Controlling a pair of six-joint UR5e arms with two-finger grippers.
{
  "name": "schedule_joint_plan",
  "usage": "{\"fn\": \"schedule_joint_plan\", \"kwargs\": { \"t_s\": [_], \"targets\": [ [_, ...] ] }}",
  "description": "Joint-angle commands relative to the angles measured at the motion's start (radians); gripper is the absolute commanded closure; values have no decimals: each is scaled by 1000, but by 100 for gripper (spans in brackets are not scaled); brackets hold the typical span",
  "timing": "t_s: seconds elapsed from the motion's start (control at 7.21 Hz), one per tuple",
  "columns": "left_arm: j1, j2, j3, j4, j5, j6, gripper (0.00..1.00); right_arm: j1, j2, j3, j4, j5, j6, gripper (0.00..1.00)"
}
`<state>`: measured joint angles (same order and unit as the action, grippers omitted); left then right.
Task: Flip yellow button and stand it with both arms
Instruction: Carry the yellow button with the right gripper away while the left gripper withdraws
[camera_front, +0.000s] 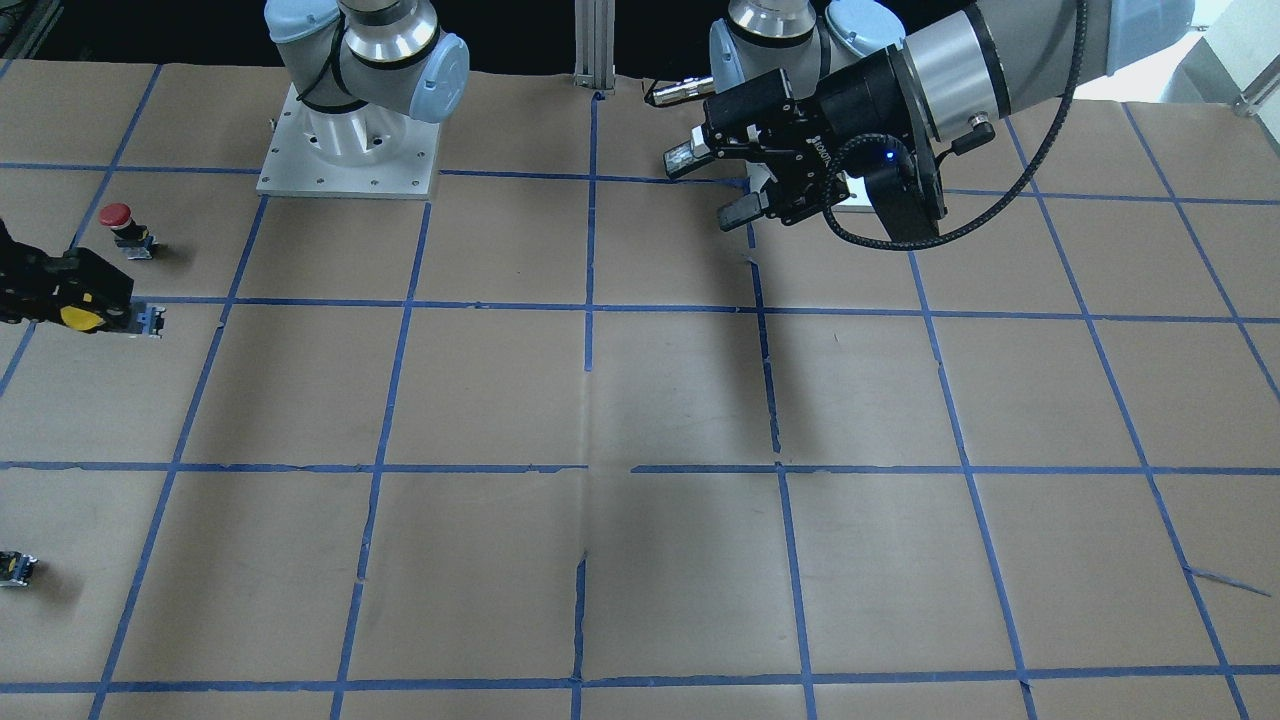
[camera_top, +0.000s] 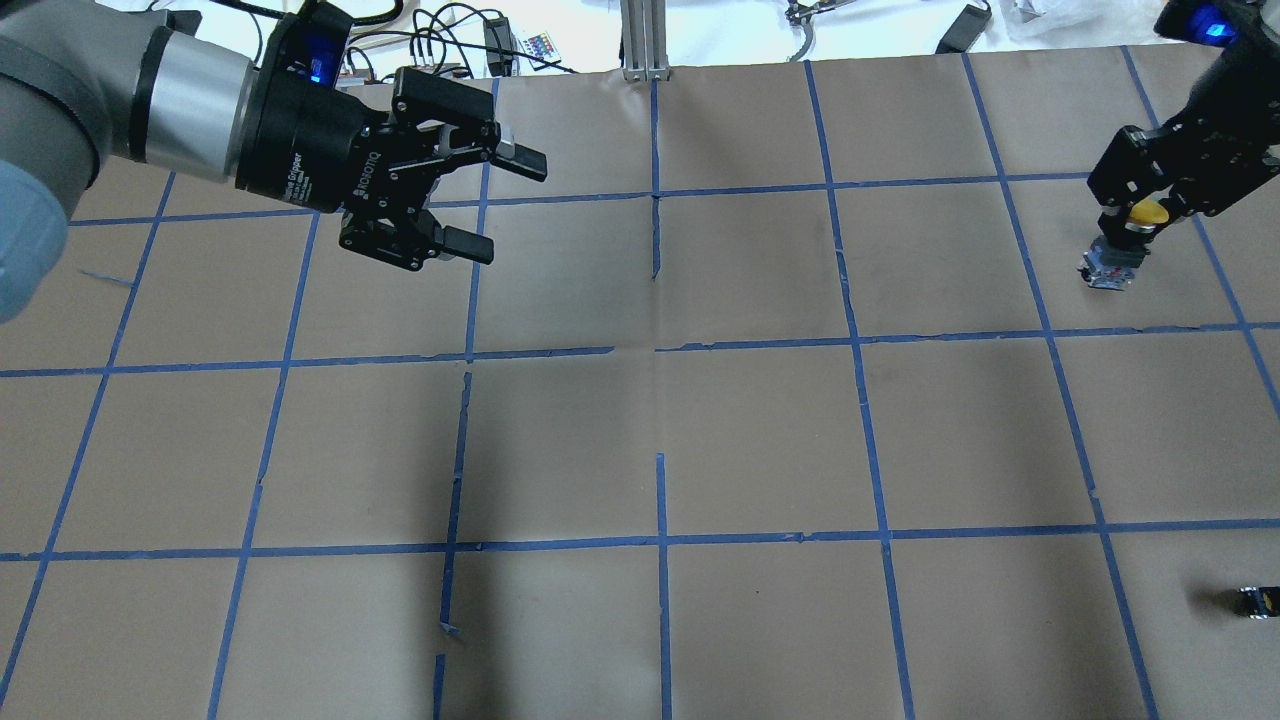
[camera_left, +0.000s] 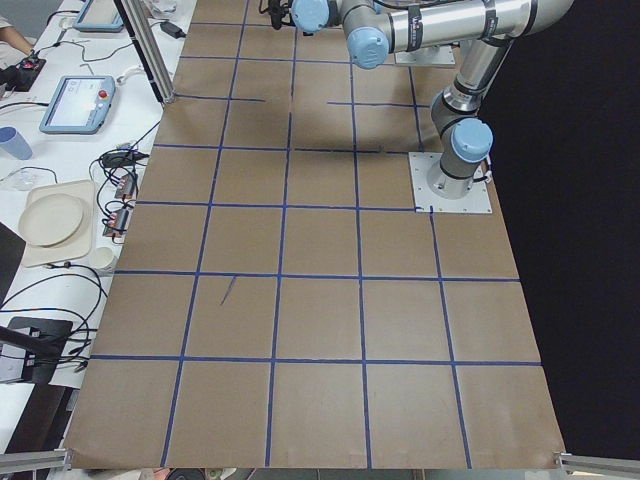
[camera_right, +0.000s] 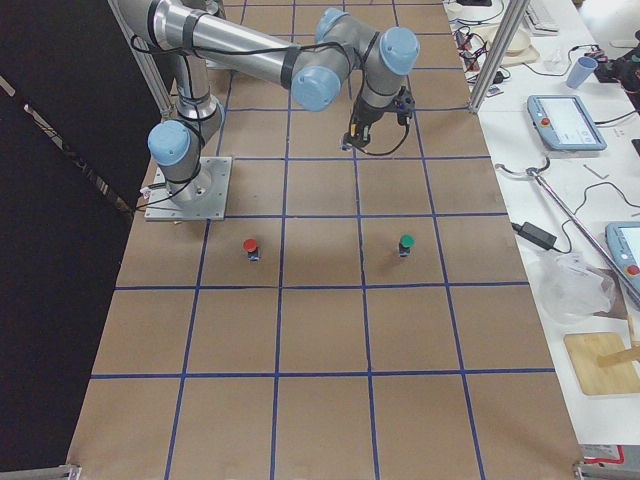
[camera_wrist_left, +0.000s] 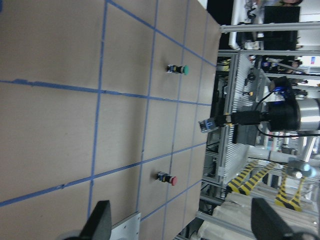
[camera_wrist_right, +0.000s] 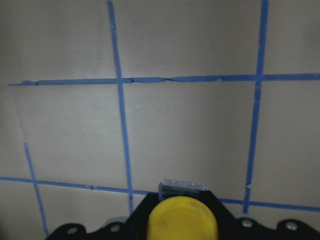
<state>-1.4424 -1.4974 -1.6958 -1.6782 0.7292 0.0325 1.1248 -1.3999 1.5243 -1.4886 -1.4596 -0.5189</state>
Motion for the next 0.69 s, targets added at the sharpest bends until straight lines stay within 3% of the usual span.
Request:
{"fn": "schedule_joint_plan", "kwargs": {
  "t_s": [0.0,0.28,0.55],
  "targets": [
    [-7,-23,163,-142,370,-11,3,-103,1,176,-335,-51,-236,81],
    [-54,-21,194,-132,742,-13,2,-170,1,369,-616,-47,-346,81],
    [-122,-8,194,-100,928,-41,2,-226,7,470,-831,-36,-377,80]
  ]
}}
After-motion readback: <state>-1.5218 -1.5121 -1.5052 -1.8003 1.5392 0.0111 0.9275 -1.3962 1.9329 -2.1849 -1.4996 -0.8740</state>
